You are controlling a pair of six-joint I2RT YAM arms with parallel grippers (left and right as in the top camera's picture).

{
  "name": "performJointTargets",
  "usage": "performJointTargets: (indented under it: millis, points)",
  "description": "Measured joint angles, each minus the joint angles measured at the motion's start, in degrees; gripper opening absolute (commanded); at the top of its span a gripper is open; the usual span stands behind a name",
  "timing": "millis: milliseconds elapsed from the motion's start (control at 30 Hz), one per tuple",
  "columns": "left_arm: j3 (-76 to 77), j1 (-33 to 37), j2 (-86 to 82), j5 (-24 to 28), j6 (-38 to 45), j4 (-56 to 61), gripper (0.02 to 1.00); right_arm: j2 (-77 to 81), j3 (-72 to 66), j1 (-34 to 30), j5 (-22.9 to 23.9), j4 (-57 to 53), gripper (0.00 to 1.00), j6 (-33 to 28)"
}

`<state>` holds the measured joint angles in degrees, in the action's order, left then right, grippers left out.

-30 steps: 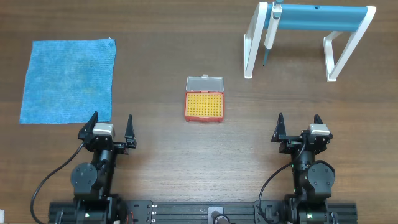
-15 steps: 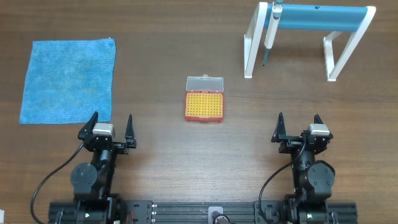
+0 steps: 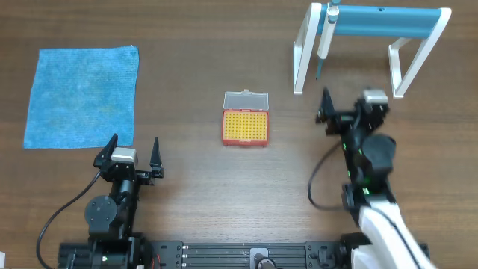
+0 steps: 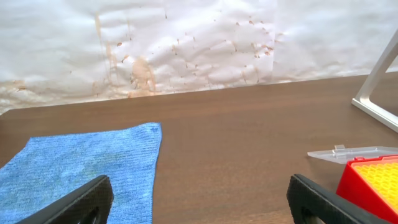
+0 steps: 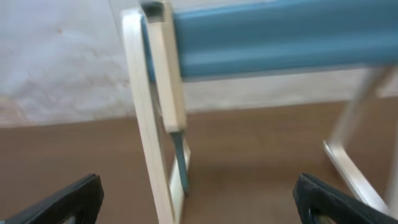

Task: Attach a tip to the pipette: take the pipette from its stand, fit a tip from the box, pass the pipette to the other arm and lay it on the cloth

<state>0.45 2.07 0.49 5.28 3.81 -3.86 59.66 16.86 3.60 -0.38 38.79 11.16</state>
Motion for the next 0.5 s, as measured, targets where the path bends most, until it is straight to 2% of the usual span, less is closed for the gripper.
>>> performJointTargets:
  millis: [167, 333, 500]
  points:
    - [0.0, 0.02, -0.02, 0.0, 0.0, -0.02, 0.901, 20.5, 7.08, 1.62, -0.22, 12.39, 0.993, 0.15]
    - [0.0, 0.0, -0.02, 0.0, 0.0, -0.02, 0.901, 27.41, 12.28, 1.62, -0.11, 13.62, 0.993, -1.51]
    - [0.0, 0.02, -0.02, 0.0, 0.0, -0.02, 0.904, 30.69, 16.13, 1.68, 3.96, 13.77, 0.993, -2.91]
